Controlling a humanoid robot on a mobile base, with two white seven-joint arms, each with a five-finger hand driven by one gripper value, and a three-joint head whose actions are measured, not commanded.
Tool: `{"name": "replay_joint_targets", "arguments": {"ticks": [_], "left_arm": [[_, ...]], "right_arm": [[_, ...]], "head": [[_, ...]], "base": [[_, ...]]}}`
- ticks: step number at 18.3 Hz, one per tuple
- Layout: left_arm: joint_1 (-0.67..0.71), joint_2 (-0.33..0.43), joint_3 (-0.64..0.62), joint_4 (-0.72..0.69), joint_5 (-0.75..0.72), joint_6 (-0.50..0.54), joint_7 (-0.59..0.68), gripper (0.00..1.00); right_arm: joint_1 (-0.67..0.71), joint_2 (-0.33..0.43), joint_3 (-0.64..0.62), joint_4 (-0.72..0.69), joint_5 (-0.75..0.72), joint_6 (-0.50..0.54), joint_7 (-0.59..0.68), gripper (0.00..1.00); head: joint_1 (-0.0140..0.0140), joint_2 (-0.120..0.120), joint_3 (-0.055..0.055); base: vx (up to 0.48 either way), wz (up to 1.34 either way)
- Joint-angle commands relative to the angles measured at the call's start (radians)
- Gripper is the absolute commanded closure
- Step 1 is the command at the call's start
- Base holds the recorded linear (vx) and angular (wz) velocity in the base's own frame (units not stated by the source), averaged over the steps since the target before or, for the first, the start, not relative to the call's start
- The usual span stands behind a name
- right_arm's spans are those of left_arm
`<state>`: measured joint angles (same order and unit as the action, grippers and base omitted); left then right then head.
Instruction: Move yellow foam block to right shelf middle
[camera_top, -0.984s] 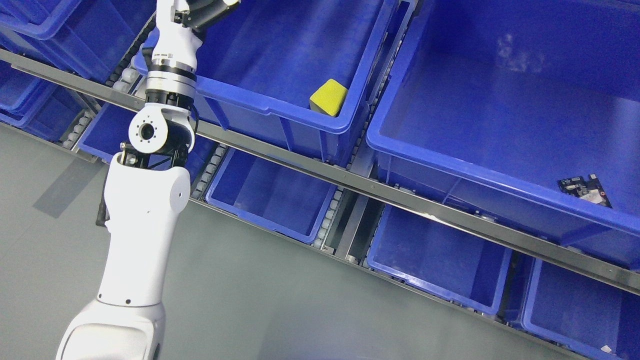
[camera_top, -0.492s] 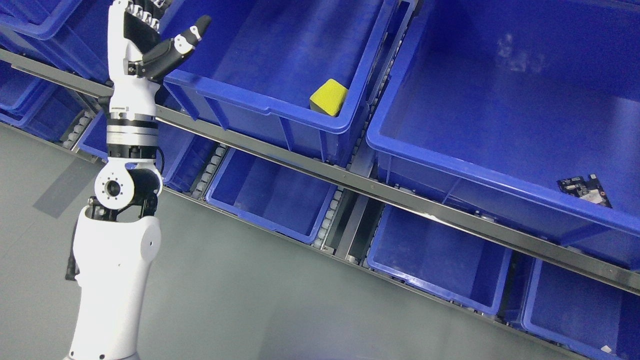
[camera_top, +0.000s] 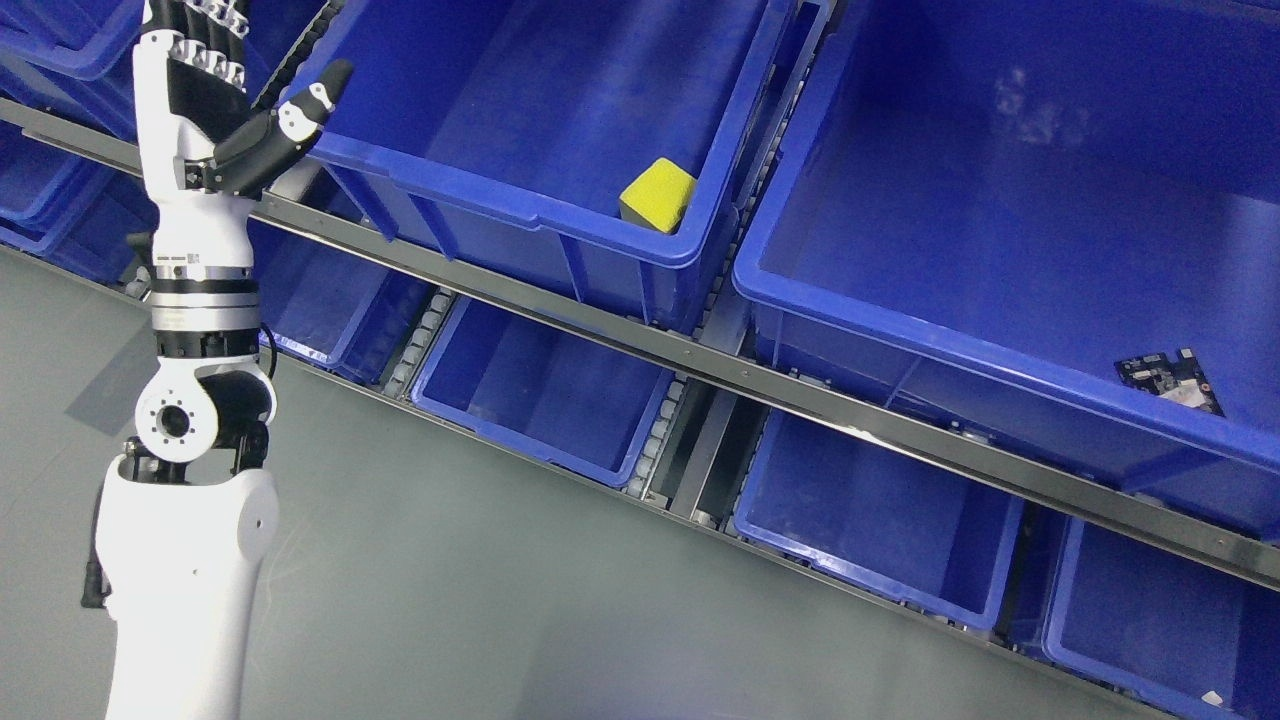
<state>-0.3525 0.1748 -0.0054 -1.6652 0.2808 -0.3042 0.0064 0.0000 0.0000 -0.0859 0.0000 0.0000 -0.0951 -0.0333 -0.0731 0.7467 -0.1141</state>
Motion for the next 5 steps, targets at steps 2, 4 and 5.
{"name": "replay_joint_targets", "arguments": {"ticks": [2,4,5], "left_arm": [[0.018,-0.011,0.05,-0.002,0.0,0.014,0.004,0.01],[0.017,-0.018,0.048,-0.001,0.0,0.014,0.004,0.01],[0.015,-0.018,0.048,0.001,0.0,0.014,0.004,0.01]], "right_arm": [[0.002,-0.017,0.0,-0.017,0.003,0.0,0.0,0.0],[0.002,-0.017,0.0,-0.017,0.003,0.0,0.0,0.0],[0.002,-0.017,0.0,-0.017,0.003,0.0,0.0,0.0]], "head": [[0.0,0.0,0.0],[0.0,0.0,0.0],[0.0,0.0,0.0]], "base": [[0.0,0.0],[0.0,0.0],[0.0,0.0]]}}
